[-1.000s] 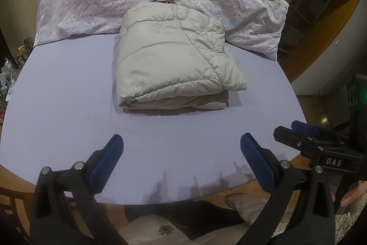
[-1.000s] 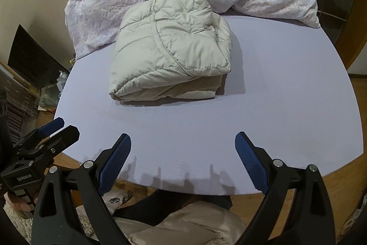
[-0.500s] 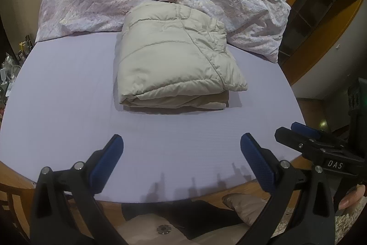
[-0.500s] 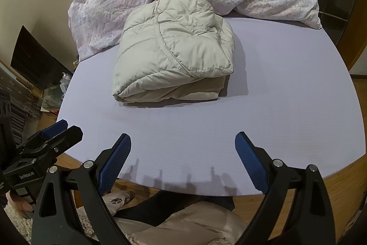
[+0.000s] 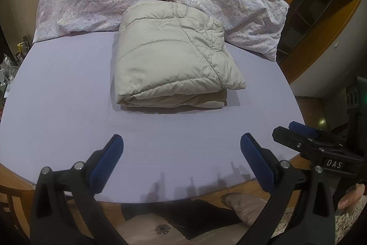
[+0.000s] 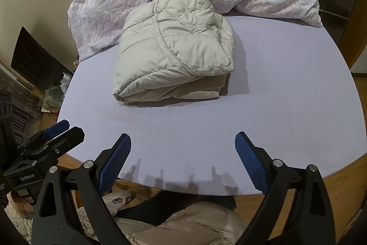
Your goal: Fold large clothes
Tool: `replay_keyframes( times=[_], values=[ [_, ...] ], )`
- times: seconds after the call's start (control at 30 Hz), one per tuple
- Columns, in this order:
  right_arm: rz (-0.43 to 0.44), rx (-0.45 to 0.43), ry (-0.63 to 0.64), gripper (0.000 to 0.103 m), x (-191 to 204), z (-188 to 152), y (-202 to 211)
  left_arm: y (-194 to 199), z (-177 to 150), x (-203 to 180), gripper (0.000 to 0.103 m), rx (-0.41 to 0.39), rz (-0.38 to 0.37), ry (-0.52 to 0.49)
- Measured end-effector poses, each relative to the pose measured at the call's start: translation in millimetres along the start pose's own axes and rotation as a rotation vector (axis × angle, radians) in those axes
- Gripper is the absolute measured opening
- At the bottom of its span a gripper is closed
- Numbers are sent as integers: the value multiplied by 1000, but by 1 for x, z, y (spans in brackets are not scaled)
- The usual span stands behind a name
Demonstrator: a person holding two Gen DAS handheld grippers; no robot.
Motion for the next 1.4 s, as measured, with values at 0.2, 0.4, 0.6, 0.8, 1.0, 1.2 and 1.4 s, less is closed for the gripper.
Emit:
replay_keyframes(
  times=[0.2, 0.4, 0.6, 0.8, 1.0, 1.2, 1.4],
  values=[
    [2, 0, 0, 94, 0, 0, -1, -1, 0, -1, 101, 2, 2, 1],
    [3, 0, 5, 94, 0, 0, -1, -2, -1, -1, 101, 1, 1, 0],
    [3, 0, 3, 94, 0, 0, -1, -2, -1, 0, 101, 1, 3, 0],
    [3, 0, 5, 94, 1, 0, -2, -2, 0, 1, 101, 2, 2, 0],
    [2, -1, 2, 94, 1, 0, -2, -2, 0, 1, 101, 3, 1, 1],
    [2, -3, 1, 94, 2, -1, -2, -1, 0, 1, 101, 3, 2, -1],
    [2, -3, -1, 94, 2, -1, -2, -2, 0, 3, 101, 3, 3, -1]
  ],
)
Point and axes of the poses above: each gripper's, at about its wrist camera, not at the fingertips, and y roughly against the way its jaws point, x to its left, z to its top, the point moved 1 cm from there along -y, roughly the way its jaws point, and after that the axes turned 14 degrees about -y, right-handed, at the moved point
